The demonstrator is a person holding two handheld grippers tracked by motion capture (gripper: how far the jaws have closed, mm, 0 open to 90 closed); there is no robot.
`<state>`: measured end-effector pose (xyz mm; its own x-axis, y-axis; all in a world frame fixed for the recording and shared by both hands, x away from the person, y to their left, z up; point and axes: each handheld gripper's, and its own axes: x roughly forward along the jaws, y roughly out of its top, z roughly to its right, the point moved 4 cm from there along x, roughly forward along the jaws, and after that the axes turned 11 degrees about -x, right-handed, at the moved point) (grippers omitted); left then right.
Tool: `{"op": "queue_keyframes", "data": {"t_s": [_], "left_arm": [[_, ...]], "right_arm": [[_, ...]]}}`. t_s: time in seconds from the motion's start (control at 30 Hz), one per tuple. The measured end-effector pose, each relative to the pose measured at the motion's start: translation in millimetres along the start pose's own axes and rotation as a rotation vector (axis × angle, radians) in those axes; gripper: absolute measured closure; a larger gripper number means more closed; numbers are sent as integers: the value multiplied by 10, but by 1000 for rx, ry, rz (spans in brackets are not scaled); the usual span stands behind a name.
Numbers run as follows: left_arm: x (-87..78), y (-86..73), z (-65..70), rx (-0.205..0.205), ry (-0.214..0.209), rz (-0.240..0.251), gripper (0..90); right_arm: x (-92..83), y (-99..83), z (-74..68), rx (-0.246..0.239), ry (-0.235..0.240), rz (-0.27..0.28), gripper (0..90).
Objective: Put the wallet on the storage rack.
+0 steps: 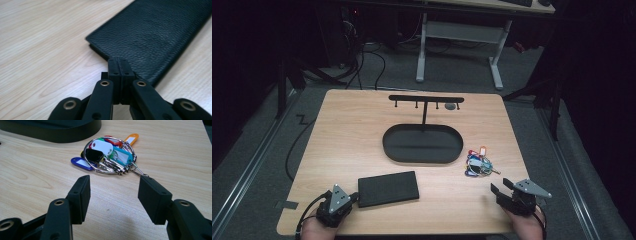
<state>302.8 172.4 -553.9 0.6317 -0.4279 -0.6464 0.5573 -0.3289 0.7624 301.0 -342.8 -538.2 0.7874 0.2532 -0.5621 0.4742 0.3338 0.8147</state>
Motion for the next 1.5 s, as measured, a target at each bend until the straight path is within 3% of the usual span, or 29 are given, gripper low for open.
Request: {"op": "queue_keyframes", "data": {"t_s": [0.03, 0.1, 0.23, 0.37, 0.6, 0.73, 0.83, 0.87, 0.9, 0.93, 0.97, 1.07, 1.13, 1.23, 1.33, 1.4, 1.5], "left_arm": [[3, 0, 12, 7, 4, 1, 900], [-2, -6, 33, 2, -20, 2, 900], [-22, -30, 170, 34, -68, 2, 896], [-23, -27, 401, 116, -130, 3, 865], [-21, -8, 711, 205, -198, 11, 809], [-55, 25, 713, 197, -189, 50, 730], [-43, 93, 683, 196, -154, 85, 651], [12, 204, 683, 163, -169, 81, 606], [12, 204, 683, 163, -169, 81, 587], [86, 352, 726, 147, -190, 84, 573], [86, 352, 726, 147, -190, 84, 564], [174, 541, 847, 118, -235, 131, 535], [195, 535, 896, 144, -240, 138, 526], [191, 391, 879, 201, -223, 120, 479], [168, 273, 845, 231, -215, 80, 469], [146, 278, 832, 236, -206, 93, 454], [132, 290, 830, 222, -237, 109, 429]], "right_arm": [[-1, 0, -1, -1, 1, 0, 439], [-1, -1, -3, 0, 0, -1, 438], [5, -3, -3, 0, 3, -3, 439], [5, 3, -6, 1, 4, -1, 438], [19, 7, -8, -4, 8, -2, 438], [14, 1, -7, -2, 11, -3, 436], [8, -7, -4, 2, 9, -4, 436], [6, -7, 1, 4, -1, -2, 438], [3, 0, 1, 6, -5, 3, 438], [-3, 10, 0, 10, -9, 7, 438], [-3, 17, 3, 5, -9, 12, 438], [-5, 18, -8, 9, -8, 11, 438], [-13, 11, -18, 5, -6, 9, 438], [-25, -3, -21, 10, -6, 8, 438], [-22, -20, -5, 16, -1, 6, 438], [-17, -24, 0, 22, -1, 4, 437], [-24, -20, -13, 18, -4, 3, 438]]}}
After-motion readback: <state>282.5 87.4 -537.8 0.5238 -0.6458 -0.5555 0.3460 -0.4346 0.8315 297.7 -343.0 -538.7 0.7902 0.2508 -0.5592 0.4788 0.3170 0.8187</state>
